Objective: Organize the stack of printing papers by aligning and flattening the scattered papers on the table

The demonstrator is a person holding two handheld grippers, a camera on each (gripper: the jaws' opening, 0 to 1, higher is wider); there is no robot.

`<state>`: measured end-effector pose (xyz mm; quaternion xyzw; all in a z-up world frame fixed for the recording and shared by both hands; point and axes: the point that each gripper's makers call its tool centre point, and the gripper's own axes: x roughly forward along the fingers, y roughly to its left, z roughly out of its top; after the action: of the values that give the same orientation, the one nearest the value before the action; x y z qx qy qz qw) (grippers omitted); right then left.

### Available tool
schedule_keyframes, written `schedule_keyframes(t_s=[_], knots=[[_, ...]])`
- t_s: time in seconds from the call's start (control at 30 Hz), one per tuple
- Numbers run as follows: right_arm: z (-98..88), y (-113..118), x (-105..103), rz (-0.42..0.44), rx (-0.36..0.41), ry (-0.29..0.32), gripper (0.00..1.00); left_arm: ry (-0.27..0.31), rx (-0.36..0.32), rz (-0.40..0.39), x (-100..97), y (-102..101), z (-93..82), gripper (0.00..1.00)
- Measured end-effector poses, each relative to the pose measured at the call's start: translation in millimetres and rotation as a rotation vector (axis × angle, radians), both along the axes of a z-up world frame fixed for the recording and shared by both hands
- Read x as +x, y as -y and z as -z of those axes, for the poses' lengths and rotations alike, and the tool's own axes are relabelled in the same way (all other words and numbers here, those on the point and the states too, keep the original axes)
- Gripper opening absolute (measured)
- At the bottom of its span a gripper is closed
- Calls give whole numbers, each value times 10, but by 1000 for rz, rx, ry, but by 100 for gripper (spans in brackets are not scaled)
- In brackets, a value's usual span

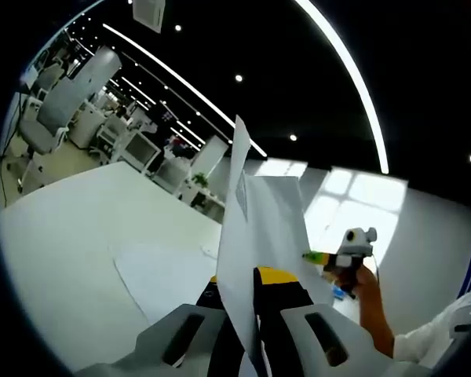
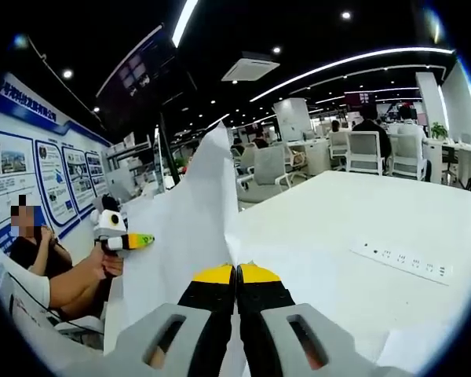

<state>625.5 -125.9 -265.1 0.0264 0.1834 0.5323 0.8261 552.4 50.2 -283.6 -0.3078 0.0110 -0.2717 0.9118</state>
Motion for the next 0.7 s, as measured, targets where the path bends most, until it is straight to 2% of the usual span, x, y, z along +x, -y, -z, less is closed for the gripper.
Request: schedule_keyframes(t_s=[0.37, 0.57, 0.7], knots=[[13, -9, 10, -3, -8, 0, 0, -4, -14, 2, -9, -6, 2, 6], [12, 6, 42, -1, -6, -4, 0, 2, -45, 13, -11, -11, -23, 6], [26, 11, 44, 1, -6, -9, 0, 8, -52, 17, -11, -4, -25, 9]])
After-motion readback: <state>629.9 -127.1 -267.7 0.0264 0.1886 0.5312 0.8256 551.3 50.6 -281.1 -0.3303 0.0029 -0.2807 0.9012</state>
